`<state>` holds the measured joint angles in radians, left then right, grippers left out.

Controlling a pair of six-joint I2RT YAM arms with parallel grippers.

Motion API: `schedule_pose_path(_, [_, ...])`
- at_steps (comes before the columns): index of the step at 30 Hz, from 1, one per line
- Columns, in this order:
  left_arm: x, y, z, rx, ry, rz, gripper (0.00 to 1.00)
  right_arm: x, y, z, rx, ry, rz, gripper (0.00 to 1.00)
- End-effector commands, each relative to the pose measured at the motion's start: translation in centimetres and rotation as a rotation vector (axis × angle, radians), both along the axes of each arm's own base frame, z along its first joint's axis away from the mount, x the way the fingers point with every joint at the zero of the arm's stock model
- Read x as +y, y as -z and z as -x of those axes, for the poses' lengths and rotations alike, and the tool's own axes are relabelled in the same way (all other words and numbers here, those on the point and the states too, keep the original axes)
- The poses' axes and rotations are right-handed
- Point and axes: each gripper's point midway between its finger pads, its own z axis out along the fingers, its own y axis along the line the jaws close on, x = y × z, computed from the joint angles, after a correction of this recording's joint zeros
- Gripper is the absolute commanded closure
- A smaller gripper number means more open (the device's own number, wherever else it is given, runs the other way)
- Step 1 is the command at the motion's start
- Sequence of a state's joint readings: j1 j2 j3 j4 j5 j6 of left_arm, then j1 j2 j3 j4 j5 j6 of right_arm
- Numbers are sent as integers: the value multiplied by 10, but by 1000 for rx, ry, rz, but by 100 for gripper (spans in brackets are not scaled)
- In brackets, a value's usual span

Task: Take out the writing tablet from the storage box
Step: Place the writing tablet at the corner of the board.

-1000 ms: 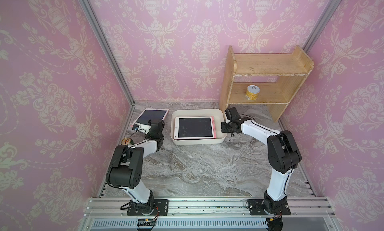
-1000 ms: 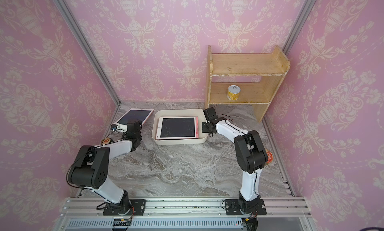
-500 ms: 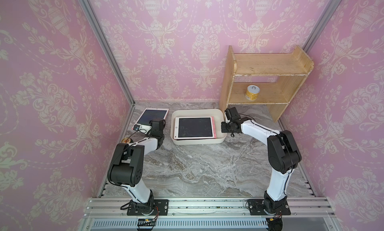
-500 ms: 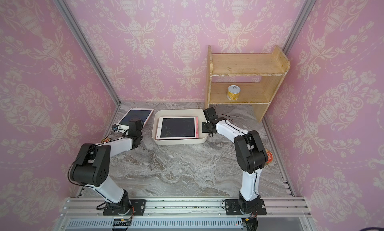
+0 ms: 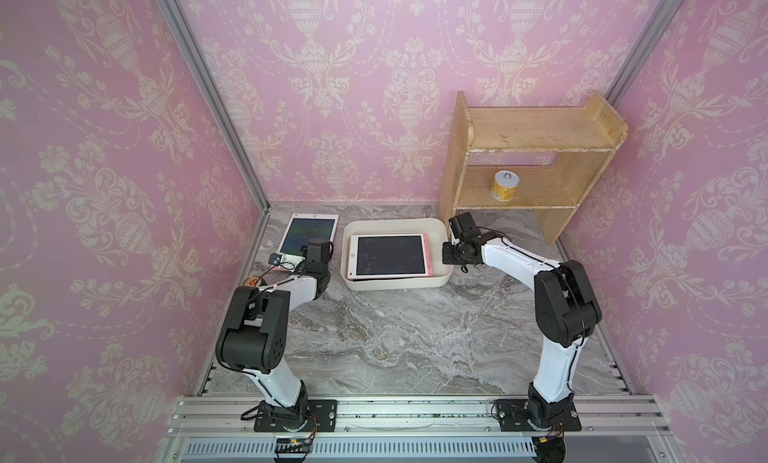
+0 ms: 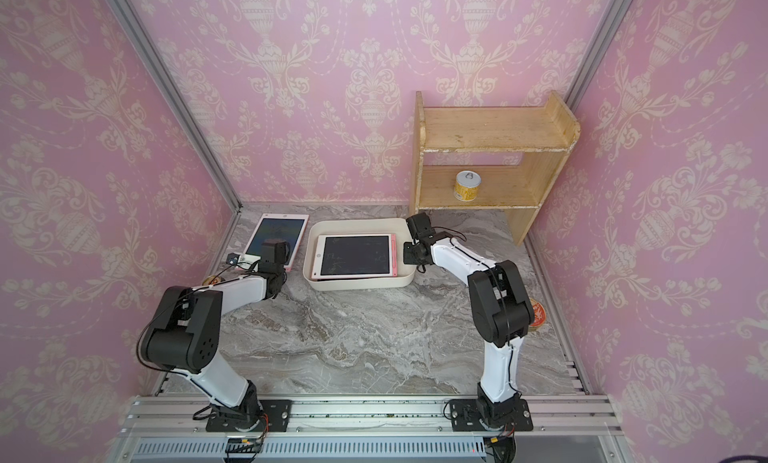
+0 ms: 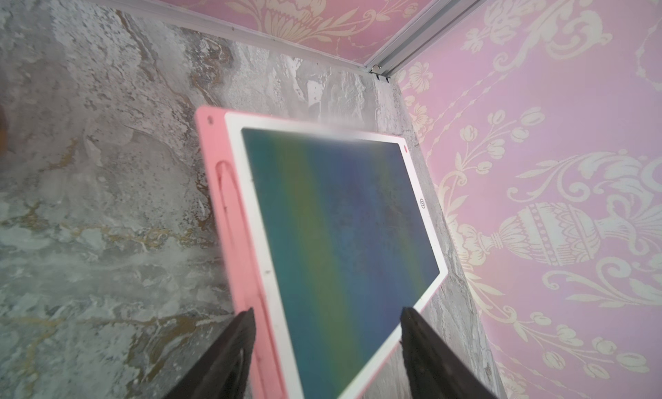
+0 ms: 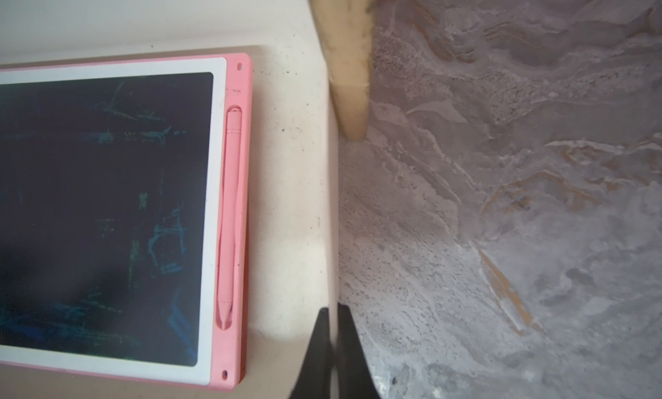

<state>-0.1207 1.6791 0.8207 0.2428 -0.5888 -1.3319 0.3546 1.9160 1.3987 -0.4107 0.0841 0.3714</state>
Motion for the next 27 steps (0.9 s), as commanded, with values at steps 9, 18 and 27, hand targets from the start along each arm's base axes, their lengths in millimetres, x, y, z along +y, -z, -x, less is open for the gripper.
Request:
schedule_pose_path(9, [-18, 5, -4, 28, 42, 39, 31, -15, -11, -13, -16, 106, -10, 100])
schedule_pose_path(18, [-27, -19, -11, 21, 121, -5, 28, -13, -9, -16, -4, 161, -47, 100])
schedule_pose_path(27, [-54, -70, -21, 70, 449, -194, 26, -12, -13, -14, -11, 157, -39, 94])
